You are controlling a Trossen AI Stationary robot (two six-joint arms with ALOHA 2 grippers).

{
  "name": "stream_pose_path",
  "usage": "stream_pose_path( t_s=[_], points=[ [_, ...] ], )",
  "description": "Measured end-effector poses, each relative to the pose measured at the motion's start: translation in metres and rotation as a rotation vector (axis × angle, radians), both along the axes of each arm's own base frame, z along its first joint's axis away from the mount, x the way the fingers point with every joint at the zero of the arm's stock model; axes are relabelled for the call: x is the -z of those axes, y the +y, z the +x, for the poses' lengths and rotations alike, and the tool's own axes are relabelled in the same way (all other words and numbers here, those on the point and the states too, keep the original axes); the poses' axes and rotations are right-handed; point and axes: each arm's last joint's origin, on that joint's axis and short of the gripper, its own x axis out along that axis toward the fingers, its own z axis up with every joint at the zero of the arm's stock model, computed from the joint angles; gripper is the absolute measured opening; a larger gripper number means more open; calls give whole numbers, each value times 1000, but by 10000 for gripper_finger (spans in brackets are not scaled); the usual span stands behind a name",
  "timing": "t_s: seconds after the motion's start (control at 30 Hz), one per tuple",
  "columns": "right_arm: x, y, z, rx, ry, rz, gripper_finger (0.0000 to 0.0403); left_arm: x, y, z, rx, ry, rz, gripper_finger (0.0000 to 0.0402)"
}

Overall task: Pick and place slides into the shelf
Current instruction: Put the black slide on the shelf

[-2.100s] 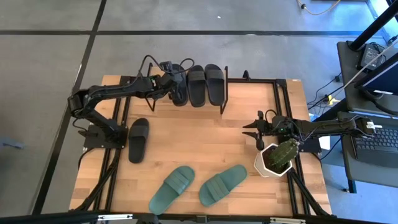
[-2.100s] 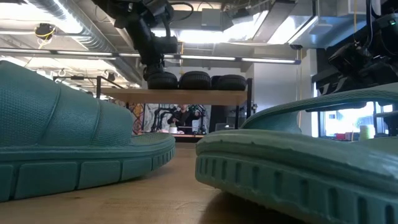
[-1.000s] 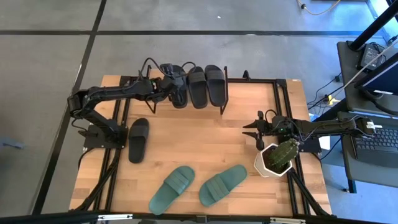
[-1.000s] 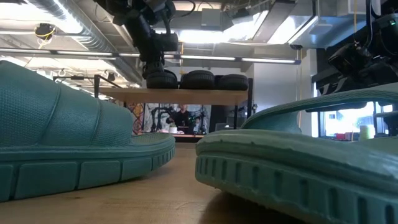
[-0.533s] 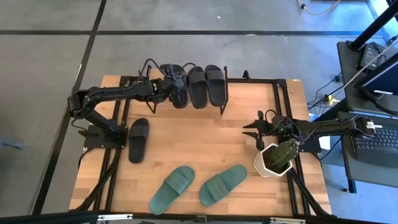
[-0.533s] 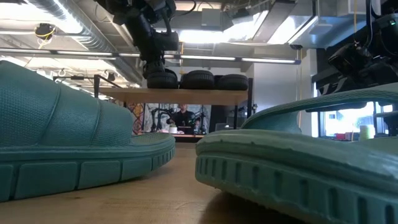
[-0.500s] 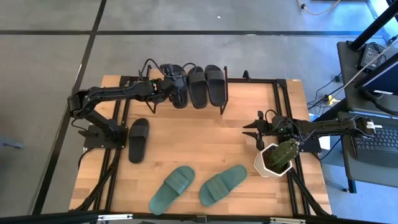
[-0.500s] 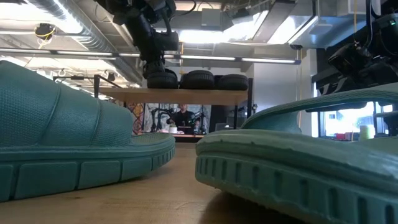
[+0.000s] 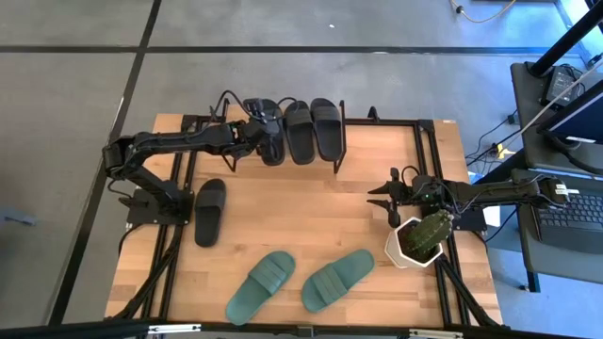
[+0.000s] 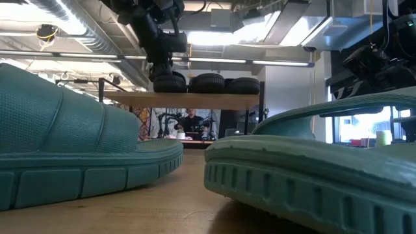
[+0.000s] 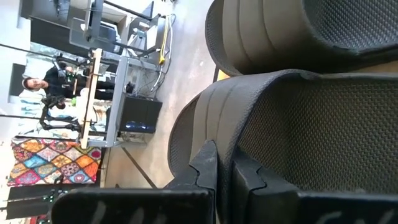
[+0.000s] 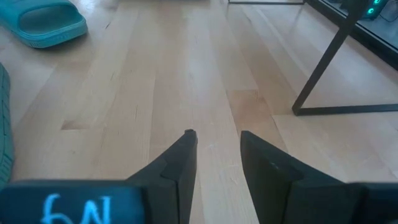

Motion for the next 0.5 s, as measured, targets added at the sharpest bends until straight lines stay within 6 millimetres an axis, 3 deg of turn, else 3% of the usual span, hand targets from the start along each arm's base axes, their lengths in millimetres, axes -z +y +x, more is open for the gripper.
stream_pose_path(
  t_s=[0.27, 0.5],
  points=[
    [0, 0, 0, 0, 0, 0, 126, 1, -1, -1, -1, -16, -24, 4],
    [0, 0, 0, 0, 0, 0, 126, 0, -2, 0, -11, -9, -8, 53]
  ],
)
